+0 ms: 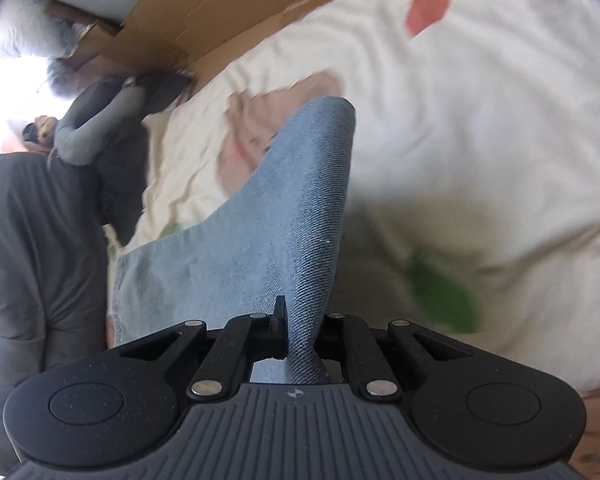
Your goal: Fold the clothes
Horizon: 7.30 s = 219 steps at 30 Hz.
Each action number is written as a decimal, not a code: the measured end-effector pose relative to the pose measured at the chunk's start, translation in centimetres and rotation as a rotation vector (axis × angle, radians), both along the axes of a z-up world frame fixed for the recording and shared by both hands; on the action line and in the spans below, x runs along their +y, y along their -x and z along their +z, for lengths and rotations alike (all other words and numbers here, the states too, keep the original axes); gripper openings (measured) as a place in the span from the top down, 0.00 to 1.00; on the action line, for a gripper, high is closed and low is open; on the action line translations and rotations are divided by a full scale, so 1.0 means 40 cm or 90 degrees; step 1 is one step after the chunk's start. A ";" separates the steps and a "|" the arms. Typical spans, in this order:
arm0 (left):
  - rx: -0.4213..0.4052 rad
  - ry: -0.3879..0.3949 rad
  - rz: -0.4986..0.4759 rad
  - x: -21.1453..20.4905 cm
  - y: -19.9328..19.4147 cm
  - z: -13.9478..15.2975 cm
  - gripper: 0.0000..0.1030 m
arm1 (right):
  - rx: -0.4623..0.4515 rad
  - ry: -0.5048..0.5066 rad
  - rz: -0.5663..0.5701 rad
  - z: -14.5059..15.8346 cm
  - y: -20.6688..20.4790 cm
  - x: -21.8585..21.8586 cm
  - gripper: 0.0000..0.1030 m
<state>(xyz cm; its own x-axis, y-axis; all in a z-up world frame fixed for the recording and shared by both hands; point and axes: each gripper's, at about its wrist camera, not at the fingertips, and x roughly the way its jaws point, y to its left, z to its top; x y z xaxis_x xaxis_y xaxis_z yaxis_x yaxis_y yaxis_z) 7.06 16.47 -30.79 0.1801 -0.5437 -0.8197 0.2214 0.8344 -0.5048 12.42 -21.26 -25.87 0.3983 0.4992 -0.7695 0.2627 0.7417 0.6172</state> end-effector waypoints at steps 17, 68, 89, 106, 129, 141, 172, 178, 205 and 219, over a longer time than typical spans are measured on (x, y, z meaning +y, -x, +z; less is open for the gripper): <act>-0.113 -0.096 0.045 0.037 -0.101 0.102 0.94 | 0.083 0.036 -0.092 -0.087 0.063 -0.264 0.82; -0.111 -0.263 0.232 0.045 -0.222 0.460 0.75 | -0.139 -0.223 -0.097 -0.291 0.384 -0.295 0.52; -0.077 -0.243 0.148 -0.052 -0.206 0.295 0.71 | -0.109 -0.353 -0.296 -0.392 0.529 -0.309 0.52; -0.057 -0.212 0.039 -0.242 -0.218 0.118 0.74 | -0.129 -0.292 -0.290 -0.283 0.485 -0.271 0.82; -0.009 -0.155 -0.025 -0.360 -0.232 -0.059 0.91 | -0.089 -0.224 -0.251 -0.240 0.456 -0.265 0.82; -0.043 -0.154 -0.027 -0.443 -0.438 -0.069 0.91 | -0.082 -0.212 -0.248 -0.248 0.461 -0.264 0.81; 0.011 -0.142 -0.019 -0.415 -0.402 -0.093 0.95 | -0.069 -0.144 -0.173 -0.254 0.327 -0.289 0.62; 0.034 -0.135 -0.021 -0.366 -0.284 -0.102 0.96 | -0.055 -0.135 -0.166 -0.252 0.287 -0.297 0.62; -0.130 -0.152 0.126 0.018 -0.212 0.103 0.71 | -0.084 0.000 0.065 0.157 0.123 -0.078 0.94; -0.181 -0.144 0.249 0.176 -0.222 0.103 0.45 | -0.045 0.118 0.228 0.330 -0.023 0.221 0.94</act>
